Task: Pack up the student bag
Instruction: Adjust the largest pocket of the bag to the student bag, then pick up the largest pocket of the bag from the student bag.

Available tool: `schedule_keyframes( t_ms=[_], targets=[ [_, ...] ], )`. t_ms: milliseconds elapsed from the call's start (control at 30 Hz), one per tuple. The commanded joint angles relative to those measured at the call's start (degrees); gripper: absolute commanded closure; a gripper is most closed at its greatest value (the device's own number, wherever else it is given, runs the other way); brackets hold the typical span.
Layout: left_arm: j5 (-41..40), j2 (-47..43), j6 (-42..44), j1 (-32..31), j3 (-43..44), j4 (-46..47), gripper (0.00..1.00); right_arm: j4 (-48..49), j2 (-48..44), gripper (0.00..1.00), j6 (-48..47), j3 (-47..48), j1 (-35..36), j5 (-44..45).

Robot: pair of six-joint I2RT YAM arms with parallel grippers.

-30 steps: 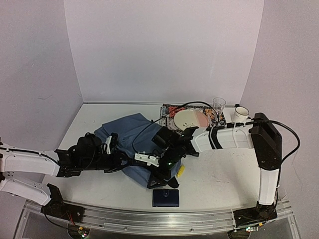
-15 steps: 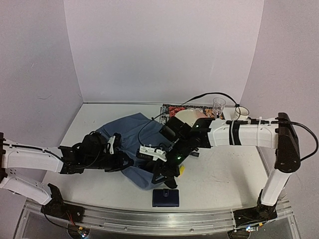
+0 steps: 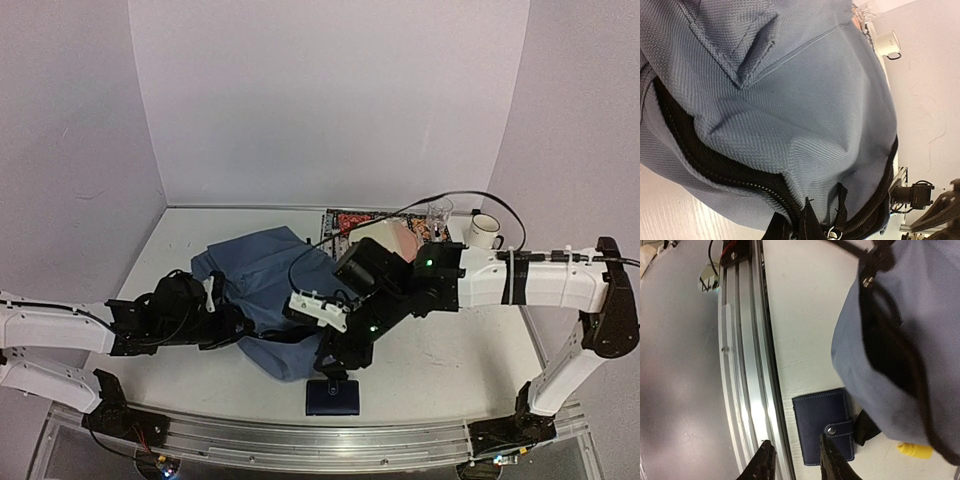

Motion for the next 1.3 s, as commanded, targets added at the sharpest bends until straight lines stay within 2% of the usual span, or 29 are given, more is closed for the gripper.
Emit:
schedule_keyframes(
  t_ms=[0, 200, 367, 533, 733, 867, 1267],
  targets=[
    [-2.06, -3.67, 3.02, 0.85, -2.38, 6.65, 1.0, 3.34, 4.02, 0.69, 10.8, 10.53, -0.3, 5.85],
    [-0.09, -4.08, 7.55, 0.75, -2.32, 7.58, 1.0, 3.64, 13.59, 0.73, 17.02, 20.36, -0.28, 6.6],
    [2.8, -3.97, 9.67, 0.75, -1.74, 7.96, 1.0, 4.65, 19.15, 0.73, 17.11, 22.17, -0.27, 5.18],
    [4.95, -3.02, 9.28, 0.76, -2.15, 7.87, 1.0, 6.71, 20.66, 0.79, 8.74, 21.69, -0.87, 7.29],
    [6.52, -2.32, 9.47, 0.76, -1.86, 7.84, 1.0, 7.38, 21.05, 0.79, -3.72, 21.49, -2.19, 2.87],
    [7.29, -2.24, 9.82, 0.74, -1.39, 7.8, 1.0, 7.35, 21.09, 0.79, -8.19, 20.74, -3.4, 0.31],
    [8.76, -2.41, 10.19, 0.76, -0.79, 7.68, 1.0, 7.38, 23.79, 0.75, -19.55, 19.39, -3.59, 2.08]
  ],
)
